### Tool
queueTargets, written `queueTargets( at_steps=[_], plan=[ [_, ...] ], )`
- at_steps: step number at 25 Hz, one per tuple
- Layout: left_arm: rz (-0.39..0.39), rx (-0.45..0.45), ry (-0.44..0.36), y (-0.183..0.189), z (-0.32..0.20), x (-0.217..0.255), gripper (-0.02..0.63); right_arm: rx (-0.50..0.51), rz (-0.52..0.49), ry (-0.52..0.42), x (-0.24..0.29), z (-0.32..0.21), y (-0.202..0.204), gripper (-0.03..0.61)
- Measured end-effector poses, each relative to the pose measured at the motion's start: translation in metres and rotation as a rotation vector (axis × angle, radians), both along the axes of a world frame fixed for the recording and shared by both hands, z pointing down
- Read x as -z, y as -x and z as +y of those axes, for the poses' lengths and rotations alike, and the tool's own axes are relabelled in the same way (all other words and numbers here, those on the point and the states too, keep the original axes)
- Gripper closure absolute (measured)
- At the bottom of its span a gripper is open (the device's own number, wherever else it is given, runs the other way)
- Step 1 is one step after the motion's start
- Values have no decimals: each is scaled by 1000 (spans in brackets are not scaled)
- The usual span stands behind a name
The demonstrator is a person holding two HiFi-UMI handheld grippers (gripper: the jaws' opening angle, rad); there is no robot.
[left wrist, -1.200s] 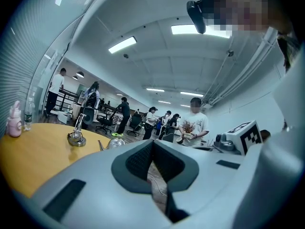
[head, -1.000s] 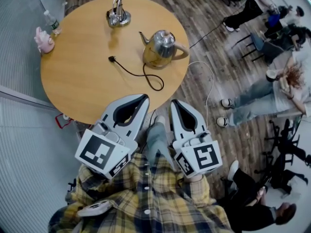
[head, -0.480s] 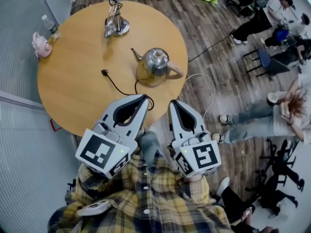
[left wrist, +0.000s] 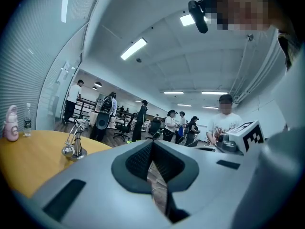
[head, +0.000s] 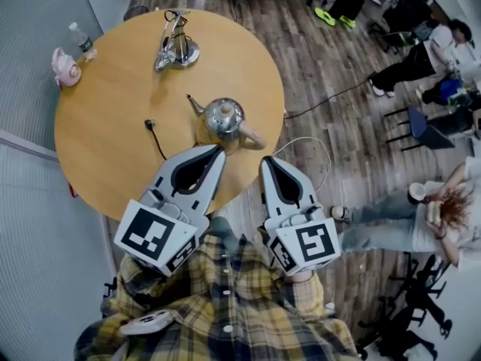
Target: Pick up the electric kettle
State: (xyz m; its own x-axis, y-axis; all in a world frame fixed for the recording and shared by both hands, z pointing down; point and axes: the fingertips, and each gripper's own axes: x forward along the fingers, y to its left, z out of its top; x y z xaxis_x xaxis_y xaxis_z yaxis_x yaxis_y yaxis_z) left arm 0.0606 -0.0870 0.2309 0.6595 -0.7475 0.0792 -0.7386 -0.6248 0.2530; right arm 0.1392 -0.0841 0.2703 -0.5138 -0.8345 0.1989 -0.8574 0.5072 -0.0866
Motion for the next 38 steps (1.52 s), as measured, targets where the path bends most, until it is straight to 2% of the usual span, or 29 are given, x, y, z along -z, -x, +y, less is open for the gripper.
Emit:
queueTargets(
  at_steps=[5, 12, 24, 38],
  plan=[
    [-20, 38, 9, -15, -7, -3, 611, 44, -5, 8, -5, -13, -14, 546],
    [-50, 71, 21, -13, -11, -6, 611, 63, -32, 20, -10, -23, -14, 546],
    [-22, 37, 5, 10, -41, -2, 611, 7, -6, 13, -11, -48, 7, 546],
    [-19, 12, 21, 16, -59, -10, 611, -29, 8, 13, -16, -65, 8, 545]
  ],
)
